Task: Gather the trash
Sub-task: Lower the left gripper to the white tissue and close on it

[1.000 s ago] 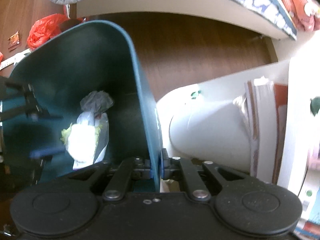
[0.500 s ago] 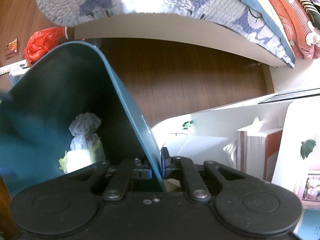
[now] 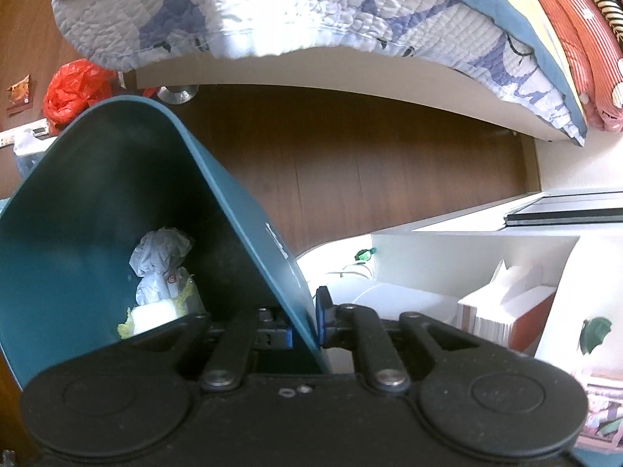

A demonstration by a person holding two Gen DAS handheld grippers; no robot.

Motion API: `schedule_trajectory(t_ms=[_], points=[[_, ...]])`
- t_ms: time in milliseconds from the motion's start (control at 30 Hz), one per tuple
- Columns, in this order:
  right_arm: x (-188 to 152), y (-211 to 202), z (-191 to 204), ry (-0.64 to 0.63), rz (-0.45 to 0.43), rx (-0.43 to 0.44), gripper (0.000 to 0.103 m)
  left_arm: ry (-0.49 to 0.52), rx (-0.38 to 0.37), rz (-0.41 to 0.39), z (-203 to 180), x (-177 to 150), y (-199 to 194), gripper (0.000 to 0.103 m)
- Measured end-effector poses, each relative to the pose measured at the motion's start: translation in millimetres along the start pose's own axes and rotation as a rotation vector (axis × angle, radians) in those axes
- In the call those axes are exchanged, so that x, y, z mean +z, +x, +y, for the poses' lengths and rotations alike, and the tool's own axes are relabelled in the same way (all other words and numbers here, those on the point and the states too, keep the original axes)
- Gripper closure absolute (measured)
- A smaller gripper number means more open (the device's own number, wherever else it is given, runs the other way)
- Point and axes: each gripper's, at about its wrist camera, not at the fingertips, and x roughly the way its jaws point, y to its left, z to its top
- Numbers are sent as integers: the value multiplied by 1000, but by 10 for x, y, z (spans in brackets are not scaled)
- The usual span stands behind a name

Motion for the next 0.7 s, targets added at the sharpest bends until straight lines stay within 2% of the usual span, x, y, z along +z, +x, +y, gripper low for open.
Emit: schedule_trajectory(t_ms=[67, 200, 300, 433, 600, 700], points=[[10, 4, 0, -1, 5, -3, 91, -19, 16, 49, 55, -122, 181, 33], [24, 12, -6, 7, 16, -3, 91, -22, -17, 110, -21, -219, 470, 33], [50, 4, 9, 6, 21, -4, 91, -21, -58, 102, -184, -8, 625, 33], [71, 17, 8, 12, 45, -12, 90, 52, -101, 100, -394, 296, 878, 28], [170, 50, 17, 10, 75, -17, 90, 188, -58, 140, -654, 423, 1333, 28], [243, 68, 15, 8, 90, -19, 90, 229, -41, 163, -734, 449, 1539, 28]])
